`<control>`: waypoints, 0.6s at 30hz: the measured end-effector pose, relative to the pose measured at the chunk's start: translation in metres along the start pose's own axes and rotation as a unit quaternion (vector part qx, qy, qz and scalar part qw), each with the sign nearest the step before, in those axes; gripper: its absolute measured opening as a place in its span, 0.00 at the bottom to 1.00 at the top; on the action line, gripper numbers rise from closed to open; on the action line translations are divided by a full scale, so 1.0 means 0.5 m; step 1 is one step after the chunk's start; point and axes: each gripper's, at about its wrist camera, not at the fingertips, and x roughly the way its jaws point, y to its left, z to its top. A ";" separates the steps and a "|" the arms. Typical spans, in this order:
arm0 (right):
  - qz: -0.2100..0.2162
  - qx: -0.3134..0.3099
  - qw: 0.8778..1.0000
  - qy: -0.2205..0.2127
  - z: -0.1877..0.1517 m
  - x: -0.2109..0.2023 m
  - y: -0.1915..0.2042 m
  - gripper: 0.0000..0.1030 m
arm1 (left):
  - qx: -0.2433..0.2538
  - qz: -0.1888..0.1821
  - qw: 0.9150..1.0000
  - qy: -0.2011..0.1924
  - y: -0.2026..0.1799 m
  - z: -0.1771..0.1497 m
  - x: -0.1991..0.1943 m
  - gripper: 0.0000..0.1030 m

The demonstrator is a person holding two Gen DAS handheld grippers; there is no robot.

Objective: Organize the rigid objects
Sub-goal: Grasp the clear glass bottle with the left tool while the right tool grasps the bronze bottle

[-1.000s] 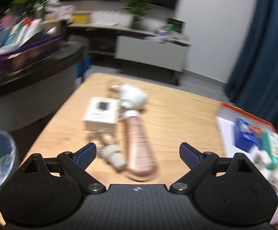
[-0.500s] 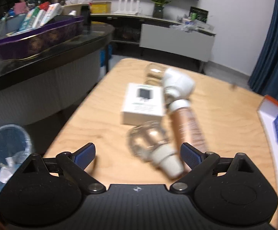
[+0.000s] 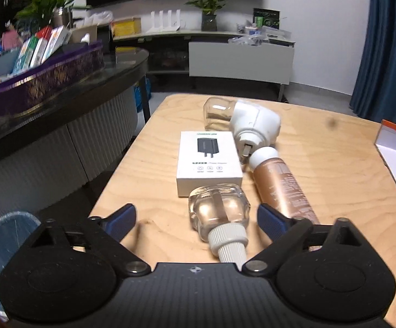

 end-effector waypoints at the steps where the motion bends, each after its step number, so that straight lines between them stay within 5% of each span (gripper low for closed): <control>1: 0.002 -0.002 1.000 0.002 0.002 0.004 0.005 0.90 | -0.008 -0.003 1.000 0.002 0.005 0.000 0.007 0.80; 6: 0.021 -0.012 1.000 0.013 0.013 0.035 0.041 0.90 | -0.008 -0.023 1.000 -0.014 0.015 -0.002 0.007 0.51; 18: 0.098 -0.050 0.991 0.069 0.056 0.205 0.190 0.90 | -0.072 -0.044 0.994 -0.065 0.060 0.010 -0.044 0.50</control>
